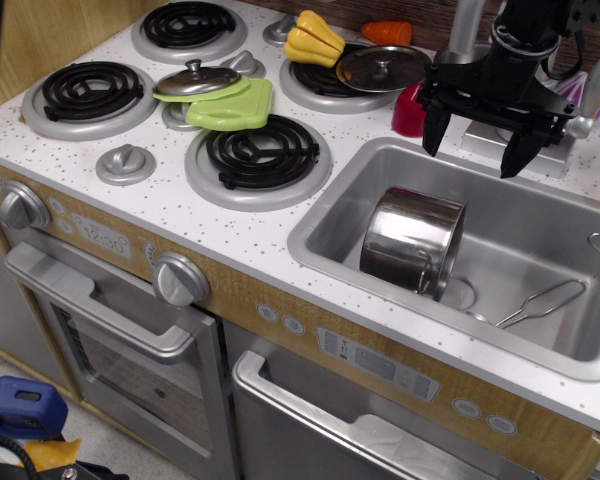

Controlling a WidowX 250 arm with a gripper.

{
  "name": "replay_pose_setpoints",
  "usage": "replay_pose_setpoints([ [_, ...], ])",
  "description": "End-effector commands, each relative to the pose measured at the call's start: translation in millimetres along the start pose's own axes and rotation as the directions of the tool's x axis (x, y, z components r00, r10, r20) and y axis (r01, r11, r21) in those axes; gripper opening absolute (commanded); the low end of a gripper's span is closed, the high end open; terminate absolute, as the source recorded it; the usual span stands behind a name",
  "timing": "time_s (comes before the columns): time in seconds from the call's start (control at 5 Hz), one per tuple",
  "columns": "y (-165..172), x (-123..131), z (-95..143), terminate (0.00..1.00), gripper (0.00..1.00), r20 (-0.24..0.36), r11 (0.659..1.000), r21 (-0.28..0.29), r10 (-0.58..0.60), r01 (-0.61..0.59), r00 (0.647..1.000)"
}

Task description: Flip pot upright in sink

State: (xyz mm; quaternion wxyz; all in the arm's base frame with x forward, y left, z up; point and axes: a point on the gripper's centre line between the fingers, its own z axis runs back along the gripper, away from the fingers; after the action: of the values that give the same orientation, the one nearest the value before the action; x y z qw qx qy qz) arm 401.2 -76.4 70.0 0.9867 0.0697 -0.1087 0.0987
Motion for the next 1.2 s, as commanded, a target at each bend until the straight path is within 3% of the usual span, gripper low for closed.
replay_pose_setpoints([
  [0.0, 0, 0, 0, 0.00, 1.00, 0.000, 1.000, 0.000, 0.000, 0.000, 1.000],
  [0.2, -6, 2, 7, 0.00, 1.00, 0.076, 0.981, 0.181, -0.081, 0.066, 0.994],
  [0.4, -4, 7, 12, 0.00, 1.00, 0.071, 0.979, 0.192, -0.078, 0.063, 0.994],
  [0.6, -3, 9, 6, 0.00, 1.00, 0.068, 0.984, 0.168, -0.073, 0.061, 0.995],
  [0.8, -8, 6, -3, 0.00, 1.00, 0.094, 0.977, 0.206, -0.079, 0.058, 0.992],
  [1.0, -3, 1, -18, 0.00, 1.00, 0.114, 0.980, 0.191, -0.080, 0.057, 0.990],
])
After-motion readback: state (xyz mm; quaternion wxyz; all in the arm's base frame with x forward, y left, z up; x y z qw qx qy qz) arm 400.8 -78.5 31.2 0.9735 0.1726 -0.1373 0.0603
